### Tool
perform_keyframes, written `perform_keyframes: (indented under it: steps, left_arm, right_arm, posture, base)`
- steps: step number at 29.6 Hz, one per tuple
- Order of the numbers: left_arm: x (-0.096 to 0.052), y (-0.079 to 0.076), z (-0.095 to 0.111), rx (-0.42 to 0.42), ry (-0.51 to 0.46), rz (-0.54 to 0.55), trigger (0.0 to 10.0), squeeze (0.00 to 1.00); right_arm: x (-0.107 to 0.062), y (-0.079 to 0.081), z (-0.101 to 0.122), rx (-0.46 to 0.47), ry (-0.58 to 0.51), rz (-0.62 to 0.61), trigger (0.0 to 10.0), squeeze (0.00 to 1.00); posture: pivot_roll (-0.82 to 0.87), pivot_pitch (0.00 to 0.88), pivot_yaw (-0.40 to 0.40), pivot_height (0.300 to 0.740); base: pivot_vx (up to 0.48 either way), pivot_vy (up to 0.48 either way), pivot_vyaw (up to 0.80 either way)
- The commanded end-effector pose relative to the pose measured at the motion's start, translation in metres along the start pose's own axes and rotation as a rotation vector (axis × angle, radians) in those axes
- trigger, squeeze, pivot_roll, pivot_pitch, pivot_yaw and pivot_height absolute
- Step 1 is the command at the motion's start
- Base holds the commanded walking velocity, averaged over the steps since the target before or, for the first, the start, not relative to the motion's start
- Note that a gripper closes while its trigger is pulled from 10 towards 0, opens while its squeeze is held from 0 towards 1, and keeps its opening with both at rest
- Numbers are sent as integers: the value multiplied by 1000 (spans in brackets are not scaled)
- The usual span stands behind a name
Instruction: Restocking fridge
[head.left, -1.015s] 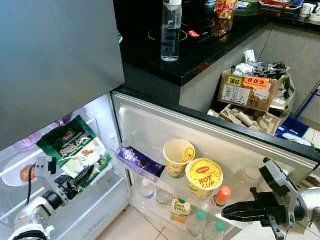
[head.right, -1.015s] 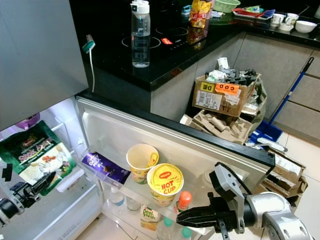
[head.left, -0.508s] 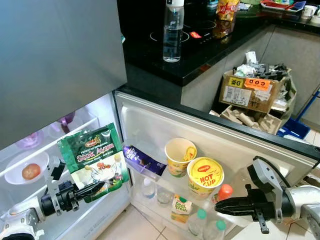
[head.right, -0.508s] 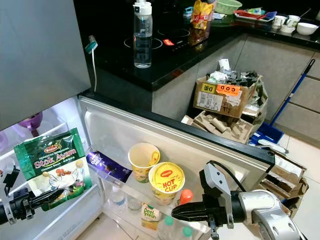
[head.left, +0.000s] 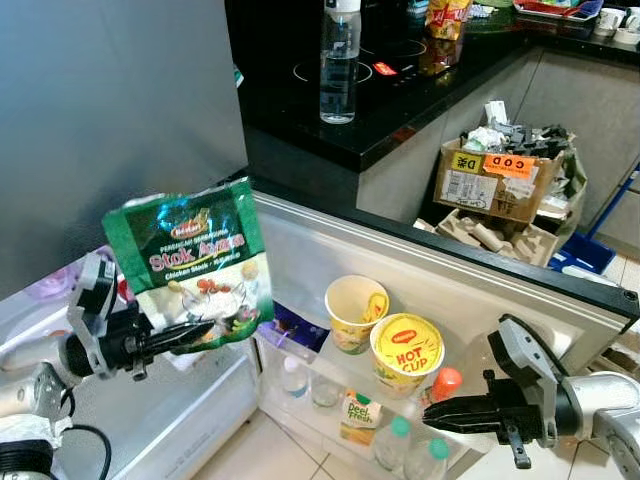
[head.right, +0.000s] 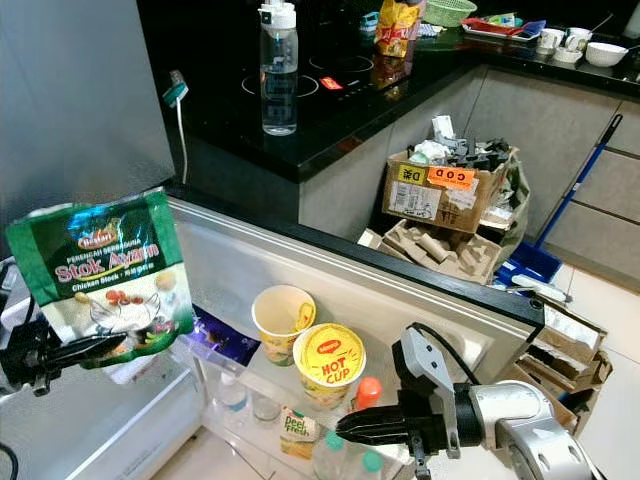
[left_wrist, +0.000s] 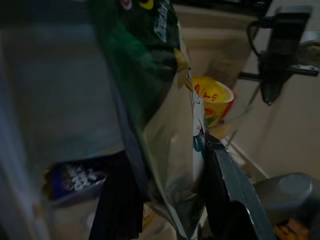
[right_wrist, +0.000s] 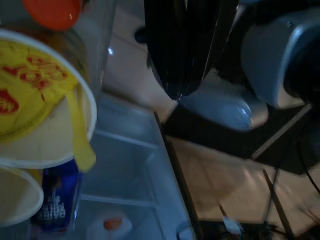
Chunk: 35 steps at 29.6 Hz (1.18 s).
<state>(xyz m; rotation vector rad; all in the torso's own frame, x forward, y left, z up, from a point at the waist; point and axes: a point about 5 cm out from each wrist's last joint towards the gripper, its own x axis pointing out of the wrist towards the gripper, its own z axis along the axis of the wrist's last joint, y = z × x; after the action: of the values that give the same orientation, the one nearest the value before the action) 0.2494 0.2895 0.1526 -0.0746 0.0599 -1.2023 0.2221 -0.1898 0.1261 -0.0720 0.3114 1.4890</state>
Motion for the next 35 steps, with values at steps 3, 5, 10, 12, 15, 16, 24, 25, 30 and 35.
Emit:
perform_keyframes:
  steps: [3,5,10,12,15,16,24,25,30,35]
  left_arm:
    - [9,-7,4,3,21,-78,10000,0]
    - [18,-10,-1,-16,18,-110,10000,0]
    - [37,-18,-3,-30,-23,-191,10000,0]
    - [41,-18,0,-17,-37,-208,10000,0]
    - [49,-16,11,42,-90,-223,10000,0]
    - [53,-16,21,79,-138,-227,10000,0]
    - [75,-21,59,185,-357,-271,10000,0]
    - [77,-21,61,192,-370,-269,10000,0]
    - [92,-16,66,159,-461,-249,10000,0]
    - [112,-11,63,142,-508,-212,10000,0]
  right_arm:
    - [0,1,16,-28,-78,28,10000,0]
    - [-1,0,21,-37,-108,23,10000,0]
    - [-4,-7,44,-83,-277,-32,10000,0]
    - [-6,-9,54,-100,-348,-51,10000,0]
    - [-11,-13,73,-129,-480,-76,10000,0]
    - [-13,-15,82,-146,-529,-92,10000,0]
    - [-30,-38,124,-236,-751,-292,10000,0]
    - [-31,-39,127,-242,-754,-301,10000,0]
    - [-25,-49,135,-278,-698,-389,10000,0]
    - [-21,-59,150,-302,-706,-434,10000,1000]
  posture:
    - [-74,0,-22,740]
    - [-74,0,-22,740]
    - [-80,0,-23,740]
    - [-81,0,-22,740]
    - [-83,0,-21,740]
    - [-82,0,-25,740]
    - [-85,0,-29,740]
    - [-85,0,-29,740]
    - [-85,0,-32,740]
    - [-89,0,-33,740]
  base:
    - [0,0,0]
    - [0,0,0]
    - [0,0,0]
    - [0,0,0]
    - [0,0,0]
    - [0,0,0]
    - [0,0,0]
    - [0,0,0]
    - [0,0,0]
    - [0,0,0]
